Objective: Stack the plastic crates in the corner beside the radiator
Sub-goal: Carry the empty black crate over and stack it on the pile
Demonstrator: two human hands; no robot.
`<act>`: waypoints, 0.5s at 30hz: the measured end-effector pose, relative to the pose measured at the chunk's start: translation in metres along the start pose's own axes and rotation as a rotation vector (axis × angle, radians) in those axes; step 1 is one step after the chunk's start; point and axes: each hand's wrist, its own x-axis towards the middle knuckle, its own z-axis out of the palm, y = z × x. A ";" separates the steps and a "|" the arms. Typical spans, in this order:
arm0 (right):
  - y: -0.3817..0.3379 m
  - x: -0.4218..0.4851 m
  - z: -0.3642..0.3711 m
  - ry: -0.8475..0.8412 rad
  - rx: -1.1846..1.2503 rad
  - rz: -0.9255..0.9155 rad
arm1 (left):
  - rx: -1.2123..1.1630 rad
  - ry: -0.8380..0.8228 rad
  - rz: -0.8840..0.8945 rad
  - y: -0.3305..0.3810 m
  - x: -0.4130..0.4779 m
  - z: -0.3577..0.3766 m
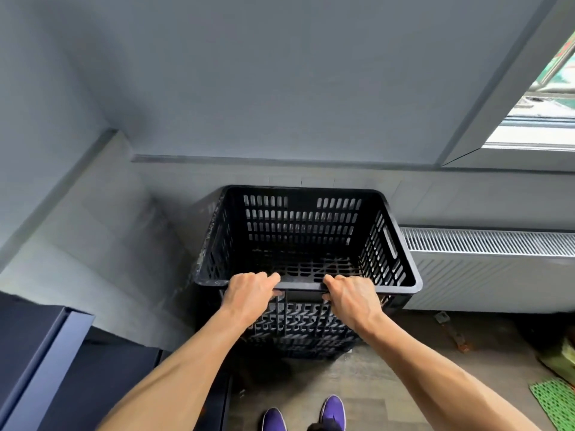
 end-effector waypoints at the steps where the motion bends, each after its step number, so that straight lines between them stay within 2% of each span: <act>1: -0.001 0.000 0.005 -0.020 0.005 -0.002 | -0.007 -0.017 0.005 -0.001 0.000 0.005; 5: -0.008 -0.008 0.030 -0.076 0.025 -0.022 | -0.026 -0.113 0.028 0.001 -0.011 0.026; 10: -0.014 -0.017 0.044 -0.122 0.004 -0.015 | -0.059 -0.116 0.023 0.003 -0.019 0.051; 15: -0.019 -0.023 0.051 -0.150 0.064 -0.027 | -0.138 -0.222 0.012 0.003 -0.026 0.063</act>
